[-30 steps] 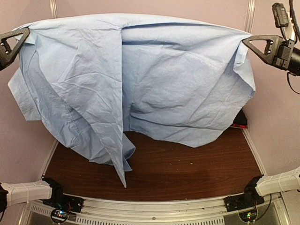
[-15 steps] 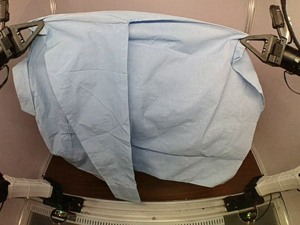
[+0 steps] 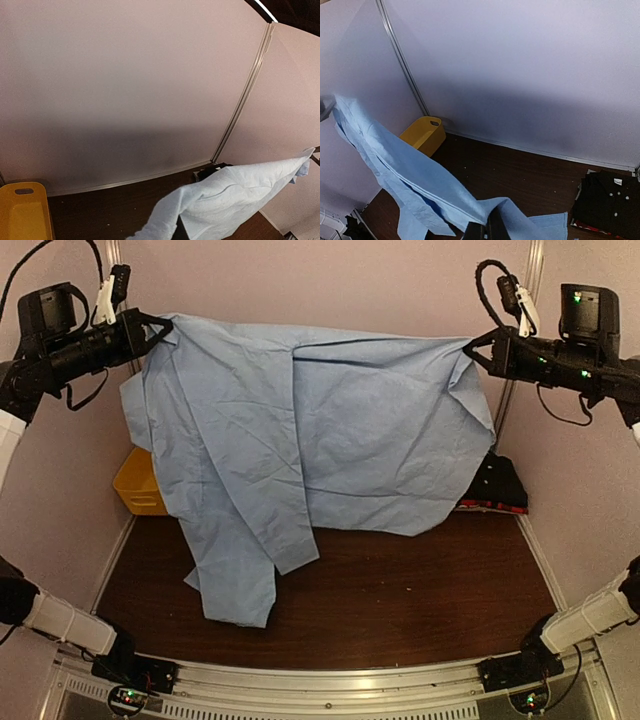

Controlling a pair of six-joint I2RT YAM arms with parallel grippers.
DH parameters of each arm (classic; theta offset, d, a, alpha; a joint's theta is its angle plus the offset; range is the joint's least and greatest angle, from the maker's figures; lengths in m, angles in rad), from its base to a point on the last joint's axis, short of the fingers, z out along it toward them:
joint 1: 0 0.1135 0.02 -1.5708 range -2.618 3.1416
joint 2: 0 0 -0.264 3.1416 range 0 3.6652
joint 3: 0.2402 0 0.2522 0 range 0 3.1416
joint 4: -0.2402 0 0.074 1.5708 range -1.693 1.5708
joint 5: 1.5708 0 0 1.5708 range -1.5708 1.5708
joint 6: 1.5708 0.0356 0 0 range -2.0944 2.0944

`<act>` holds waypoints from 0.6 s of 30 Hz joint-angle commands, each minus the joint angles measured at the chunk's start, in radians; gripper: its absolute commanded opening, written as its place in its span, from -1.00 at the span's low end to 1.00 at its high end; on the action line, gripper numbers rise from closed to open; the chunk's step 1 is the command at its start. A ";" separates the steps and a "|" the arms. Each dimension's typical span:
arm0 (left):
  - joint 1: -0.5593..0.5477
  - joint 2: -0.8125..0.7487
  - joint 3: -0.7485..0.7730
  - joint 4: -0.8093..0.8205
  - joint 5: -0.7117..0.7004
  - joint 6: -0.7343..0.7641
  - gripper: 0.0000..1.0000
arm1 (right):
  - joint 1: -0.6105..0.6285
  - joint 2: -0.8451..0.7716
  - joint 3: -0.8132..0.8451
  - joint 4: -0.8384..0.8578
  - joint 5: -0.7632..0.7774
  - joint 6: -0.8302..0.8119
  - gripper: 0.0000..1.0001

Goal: Fold and stack the long sleeve shirts
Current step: Flatten out the crumpled shirt at the center of the board.

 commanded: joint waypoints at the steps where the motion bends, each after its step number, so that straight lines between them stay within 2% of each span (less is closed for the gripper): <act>1: 0.006 -0.051 0.057 0.083 0.108 0.012 -1.00 | -0.006 -0.018 0.109 0.003 -0.037 0.002 -1.00; 9: 0.006 -0.225 0.001 0.128 0.349 -0.077 -1.00 | -0.006 -0.093 0.060 0.052 -0.440 0.098 -1.00; 18: 0.006 -0.417 0.016 0.137 0.438 -0.166 -1.00 | -0.006 -0.250 -0.045 0.190 -0.638 0.229 -1.00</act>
